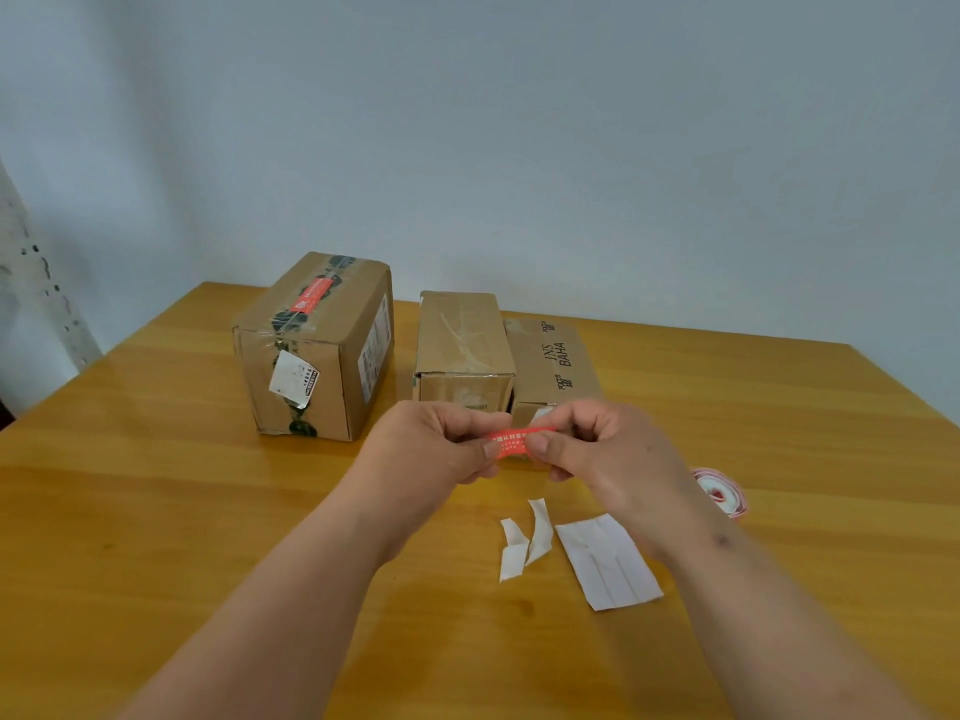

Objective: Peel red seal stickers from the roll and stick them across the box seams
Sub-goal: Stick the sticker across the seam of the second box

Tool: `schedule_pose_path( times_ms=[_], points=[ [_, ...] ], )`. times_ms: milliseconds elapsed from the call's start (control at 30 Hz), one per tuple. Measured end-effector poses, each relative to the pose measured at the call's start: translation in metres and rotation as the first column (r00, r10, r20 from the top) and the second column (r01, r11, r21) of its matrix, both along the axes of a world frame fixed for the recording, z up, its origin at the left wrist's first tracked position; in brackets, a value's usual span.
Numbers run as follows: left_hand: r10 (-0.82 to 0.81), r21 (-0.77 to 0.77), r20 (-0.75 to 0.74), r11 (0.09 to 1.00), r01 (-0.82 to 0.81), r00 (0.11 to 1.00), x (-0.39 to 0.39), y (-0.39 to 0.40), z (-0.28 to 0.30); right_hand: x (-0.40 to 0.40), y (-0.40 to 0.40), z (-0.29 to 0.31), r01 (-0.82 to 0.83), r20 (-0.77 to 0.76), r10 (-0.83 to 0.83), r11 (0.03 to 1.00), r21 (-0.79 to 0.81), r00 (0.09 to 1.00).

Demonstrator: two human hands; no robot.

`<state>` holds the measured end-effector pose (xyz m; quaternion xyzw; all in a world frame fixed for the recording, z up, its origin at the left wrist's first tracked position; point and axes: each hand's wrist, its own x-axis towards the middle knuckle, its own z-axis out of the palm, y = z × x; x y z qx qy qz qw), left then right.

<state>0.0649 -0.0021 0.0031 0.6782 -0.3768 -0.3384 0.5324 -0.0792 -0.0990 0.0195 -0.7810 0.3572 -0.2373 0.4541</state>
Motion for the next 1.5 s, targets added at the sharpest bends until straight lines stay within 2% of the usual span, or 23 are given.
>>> schedule_pose_path(
  times_ms=[167, 300, 367, 433, 500, 600, 667, 800, 967, 1133, 1300, 1400, 1500],
  points=[
    [0.051, -0.016, -0.056, 0.999, -0.052, 0.997, 0.006, -0.001, -0.004, 0.004, 0.004, -0.003, 0.003, -0.063, -0.014, 0.985, -0.175, 0.998],
    [0.046, 0.001, -0.035, 0.999, -0.046, 0.998, 0.012, -0.002, -0.001, 0.007, 0.002, -0.004, -0.004, -0.067, -0.011, 0.977, -0.214, 0.998],
    [0.098, 0.013, 0.002, 0.995, -0.098, 0.995, 0.019, -0.001, 0.000, 0.008, 0.000, -0.003, 0.025, -0.020, -0.030, 0.976, -0.217, 0.999],
    [0.184, -0.006, -0.023, 0.983, -0.184, 0.983, 0.031, 0.001, 0.000, 0.007, -0.008, -0.001, 0.128, 0.106, -0.113, 0.981, -0.147, 0.988],
    [0.276, -0.050, -0.029, 0.959, -0.278, 0.961, 0.041, 0.003, 0.000, 0.007, -0.018, 0.000, 0.203, 0.255, -0.199, 0.979, 0.009, 0.946],
    [0.401, -0.119, 0.036, 0.911, -0.394, 0.915, 0.045, -0.002, -0.003, 0.017, -0.029, 0.000, 0.153, 0.385, -0.239, 0.958, 0.241, 0.892],
    [0.435, -0.148, 0.072, 0.895, -0.421, 0.898, 0.044, -0.008, -0.004, 0.028, -0.031, -0.002, 0.106, 0.411, -0.232, 0.946, 0.305, 0.882],
    [0.383, -0.105, 0.138, 0.923, -0.371, 0.913, 0.044, -0.021, -0.010, 0.049, -0.036, -0.003, 0.065, 0.426, -0.202, 0.947, 0.314, 0.882],
    [0.289, -0.025, 0.137, 0.957, -0.288, 0.948, 0.044, -0.036, -0.013, 0.072, -0.046, -0.006, 0.099, 0.429, -0.243, 0.939, 0.331, 0.870],
    [0.232, 0.017, 0.146, 0.971, -0.237, 0.962, 0.043, -0.045, -0.019, 0.087, -0.042, -0.014, 0.051, 0.416, -0.203, 0.936, 0.349, 0.886],
    [0.318, 0.012, 0.163, 0.946, -0.324, 0.934, 0.048, -0.042, -0.022, 0.085, -0.032, -0.015, 0.065, 0.393, -0.192, 0.947, 0.315, 0.899],
    [0.380, 0.008, 0.185, 0.921, -0.388, 0.906, 0.053, -0.034, -0.022, 0.077, -0.021, -0.009, 0.030, 0.404, -0.182, 0.935, 0.354, 0.896],
    [0.391, 0.027, 0.277, 0.910, -0.414, 0.878, 0.055, -0.020, -0.020, 0.066, -0.003, -0.003, -0.030, 0.411, -0.139, 0.925, 0.378, 0.901]
  ],
)
